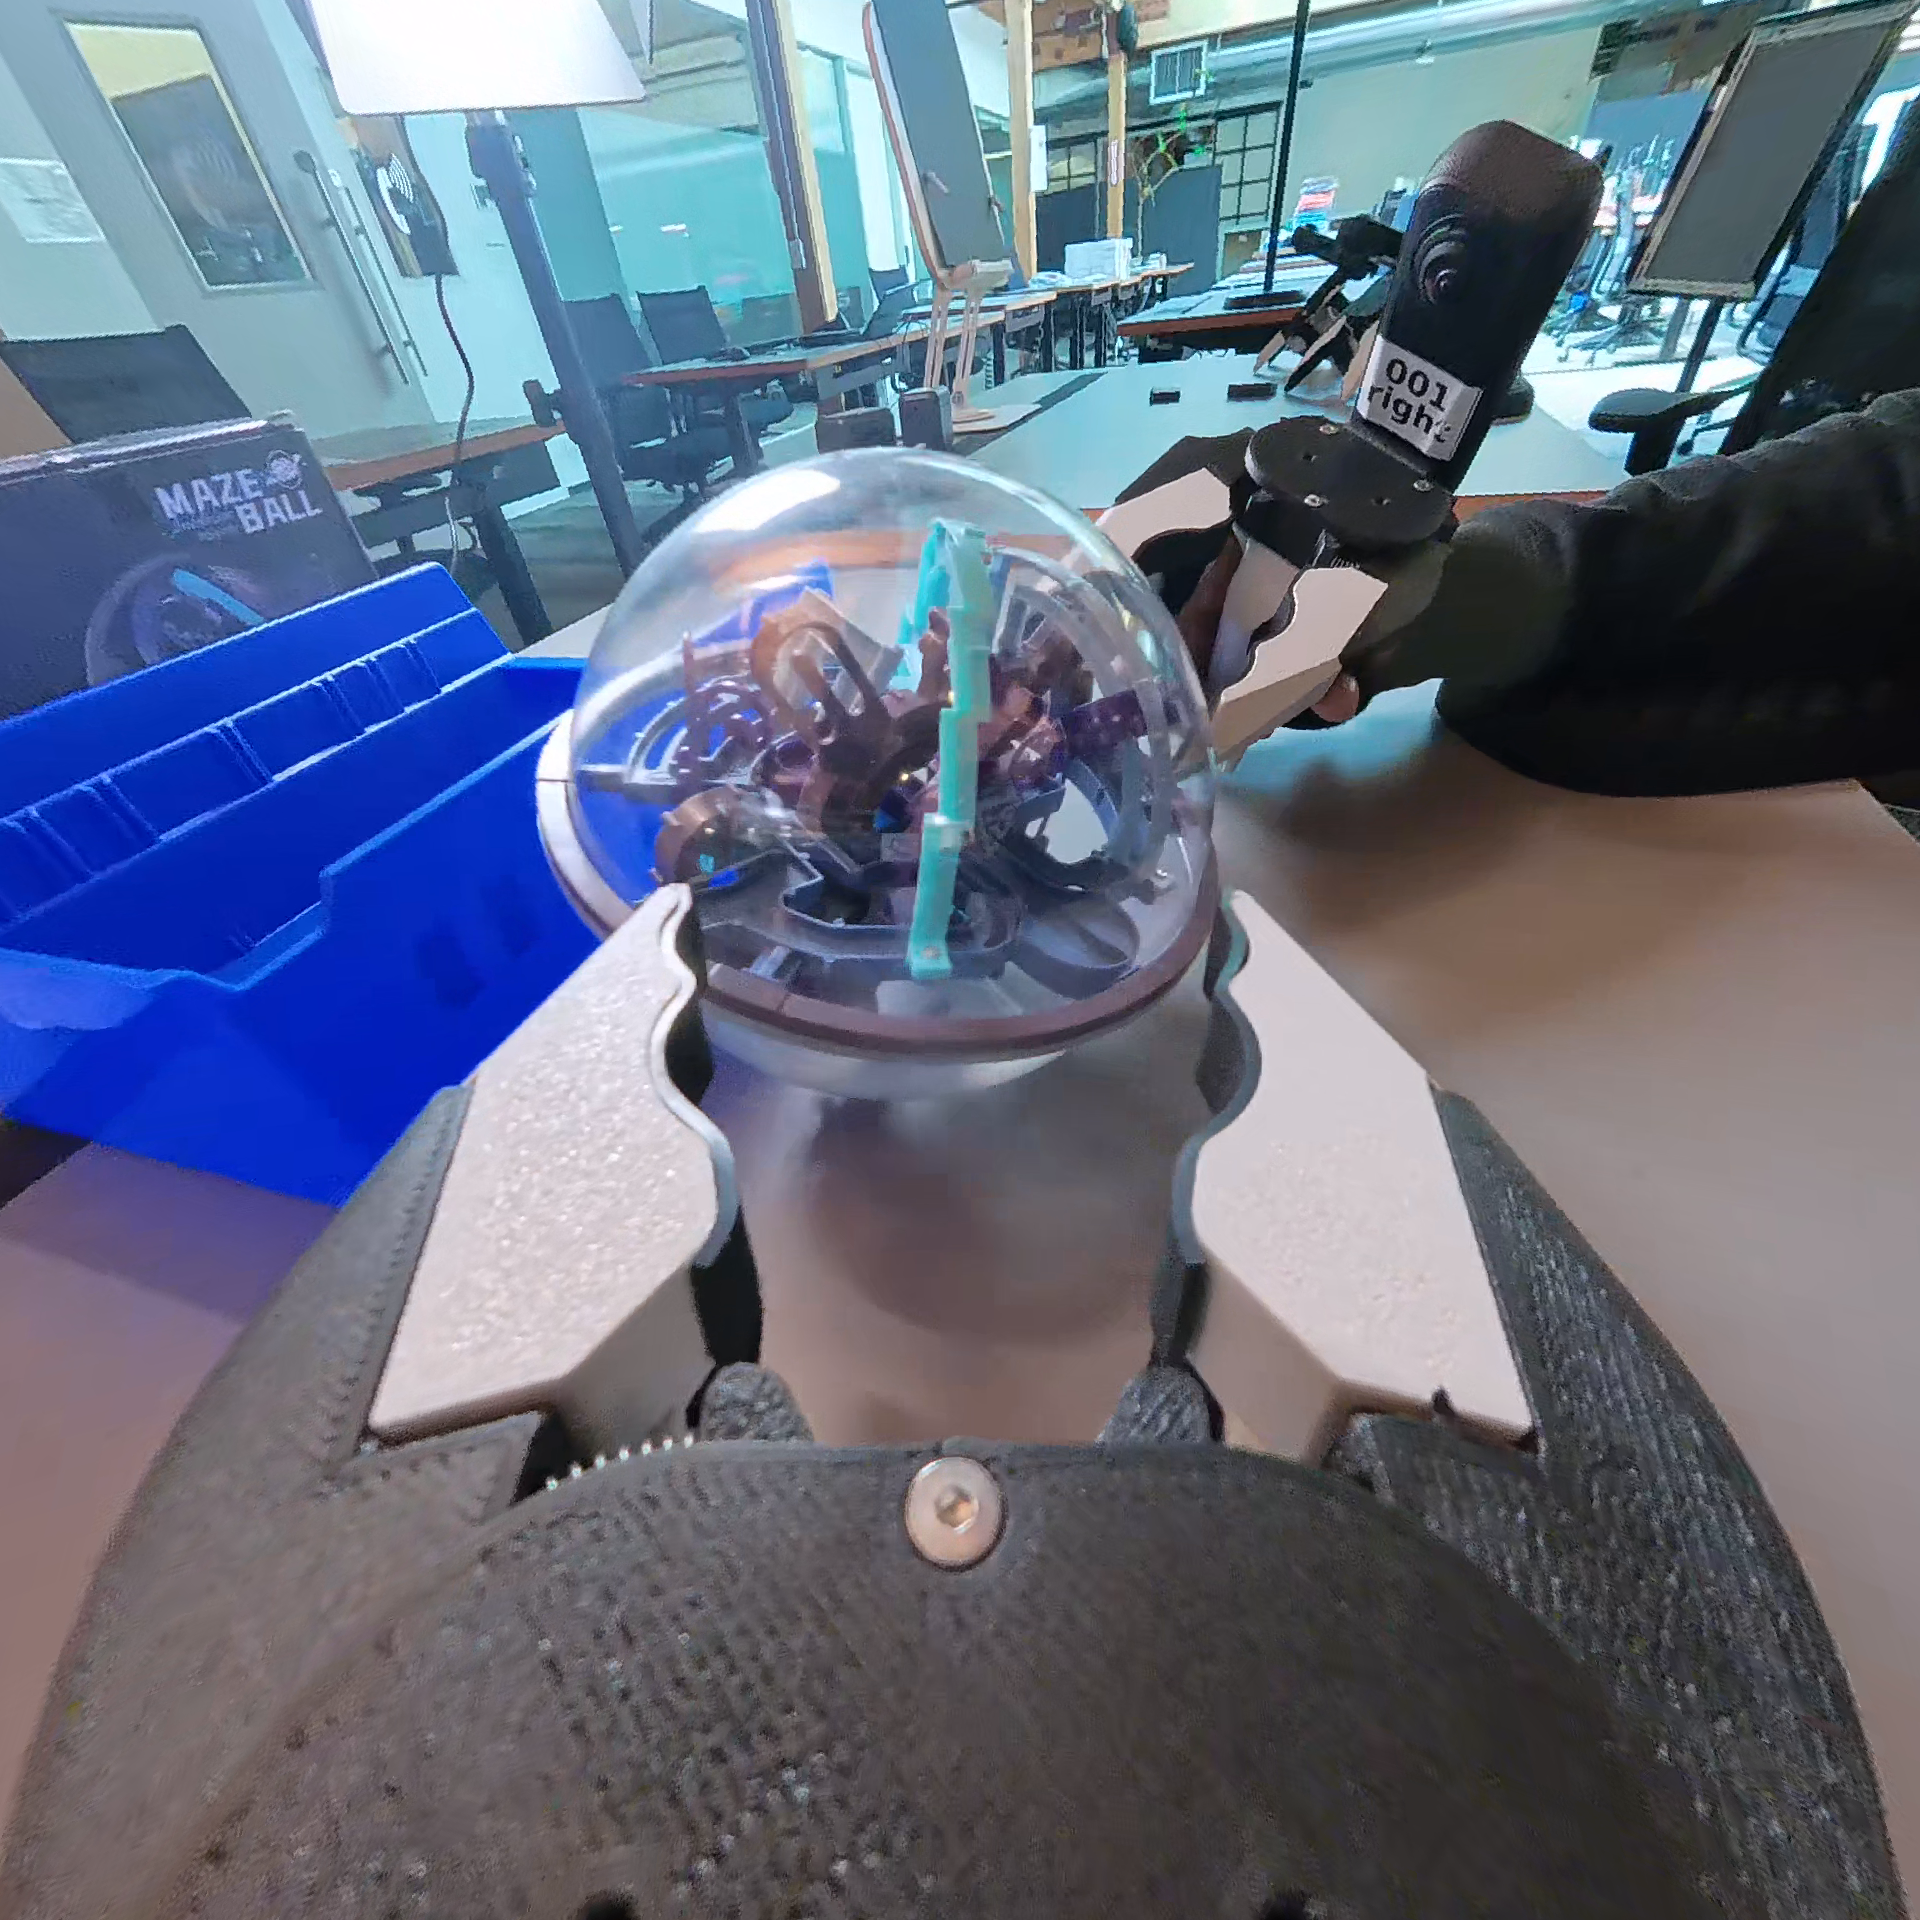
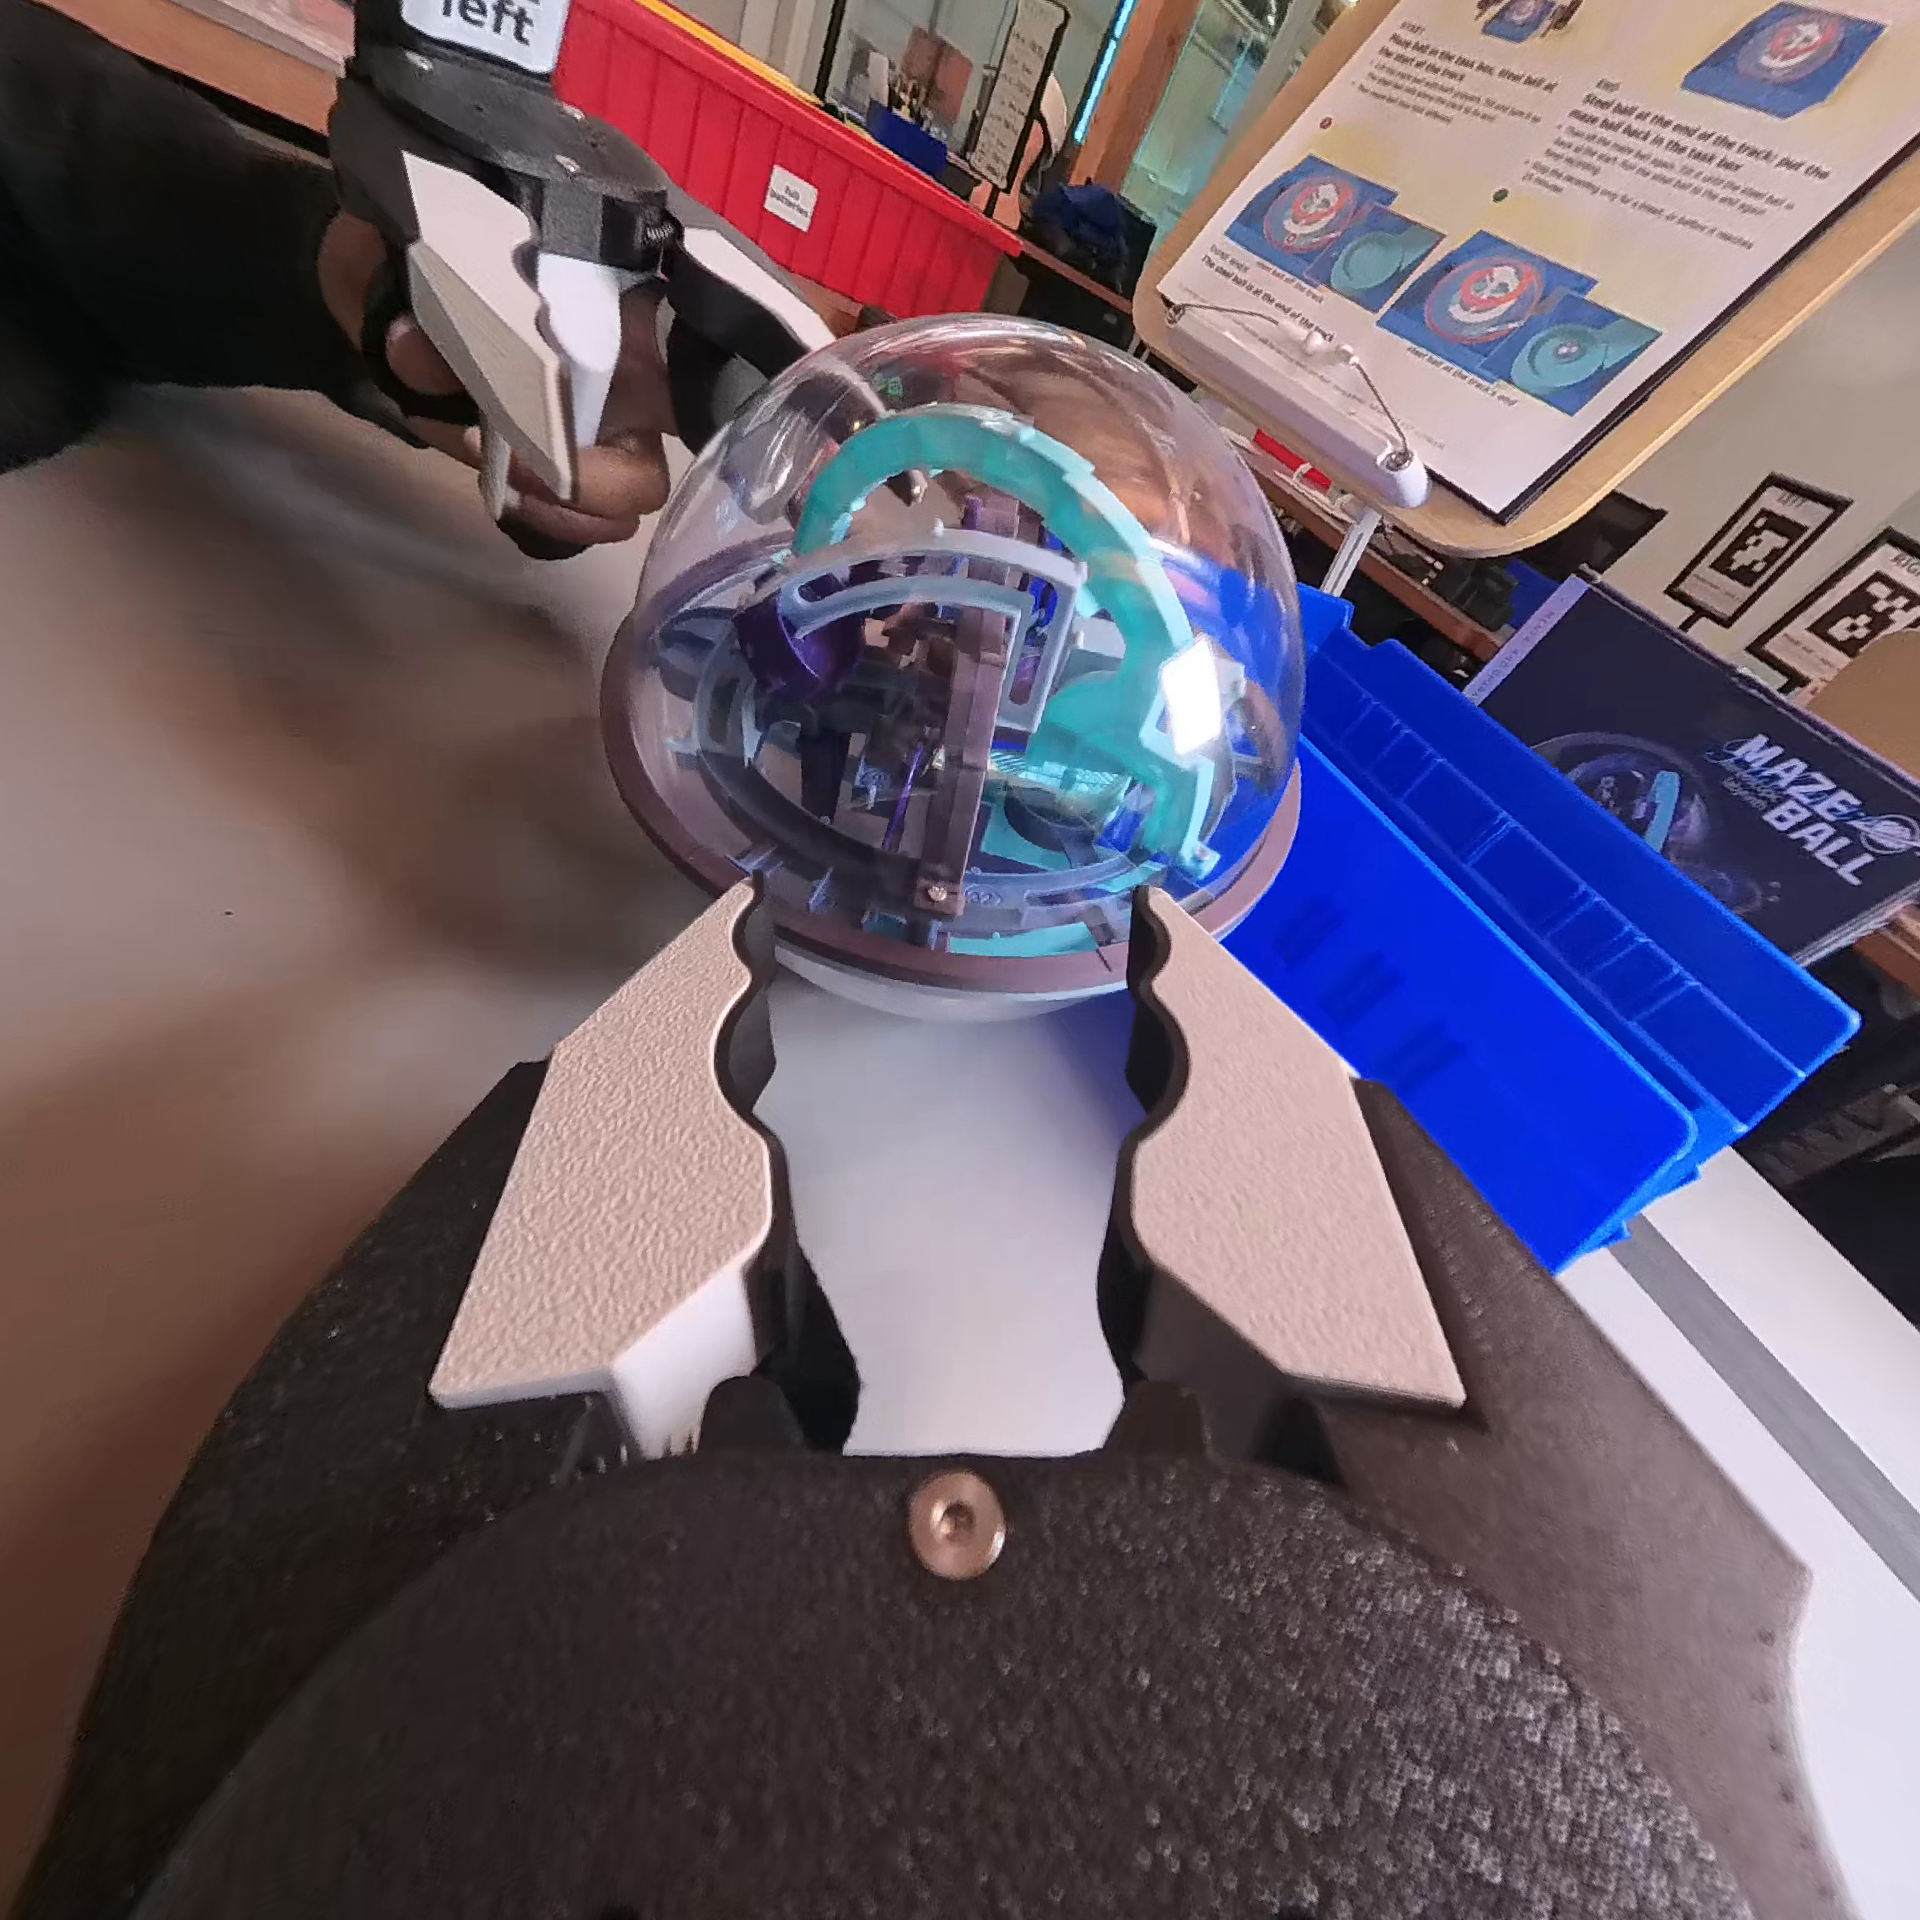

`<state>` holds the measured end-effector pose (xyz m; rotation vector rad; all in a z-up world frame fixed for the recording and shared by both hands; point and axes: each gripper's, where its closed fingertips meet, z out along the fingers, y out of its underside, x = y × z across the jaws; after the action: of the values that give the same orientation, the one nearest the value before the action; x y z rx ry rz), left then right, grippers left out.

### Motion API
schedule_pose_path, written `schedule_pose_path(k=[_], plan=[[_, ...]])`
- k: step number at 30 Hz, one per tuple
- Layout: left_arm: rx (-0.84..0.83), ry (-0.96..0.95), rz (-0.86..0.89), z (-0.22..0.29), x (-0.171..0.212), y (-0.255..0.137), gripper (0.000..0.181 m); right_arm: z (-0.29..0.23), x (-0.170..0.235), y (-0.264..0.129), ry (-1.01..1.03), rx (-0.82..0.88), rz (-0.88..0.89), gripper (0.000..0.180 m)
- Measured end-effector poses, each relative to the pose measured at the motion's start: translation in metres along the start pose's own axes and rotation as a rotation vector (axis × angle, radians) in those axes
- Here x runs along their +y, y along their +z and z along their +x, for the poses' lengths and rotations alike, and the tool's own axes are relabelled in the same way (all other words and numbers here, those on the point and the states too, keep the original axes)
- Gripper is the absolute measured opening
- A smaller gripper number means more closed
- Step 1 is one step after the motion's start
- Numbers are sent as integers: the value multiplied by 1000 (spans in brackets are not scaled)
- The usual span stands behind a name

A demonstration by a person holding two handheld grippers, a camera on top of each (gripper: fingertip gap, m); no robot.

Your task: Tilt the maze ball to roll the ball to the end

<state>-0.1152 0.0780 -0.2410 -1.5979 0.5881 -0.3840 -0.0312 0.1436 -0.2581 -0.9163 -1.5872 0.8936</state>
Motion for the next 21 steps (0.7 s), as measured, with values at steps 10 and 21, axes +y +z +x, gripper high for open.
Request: schedule_pose_path(k=[10, 21], plan=[[-163, 2, -48, -8, 4, 21, 123, -9, -10, -4, -18, -38, 35, 52], [-207, 62, -47, -6, 5, 12, 106, 3, -16, -9, 102, -37, 71, 66]])
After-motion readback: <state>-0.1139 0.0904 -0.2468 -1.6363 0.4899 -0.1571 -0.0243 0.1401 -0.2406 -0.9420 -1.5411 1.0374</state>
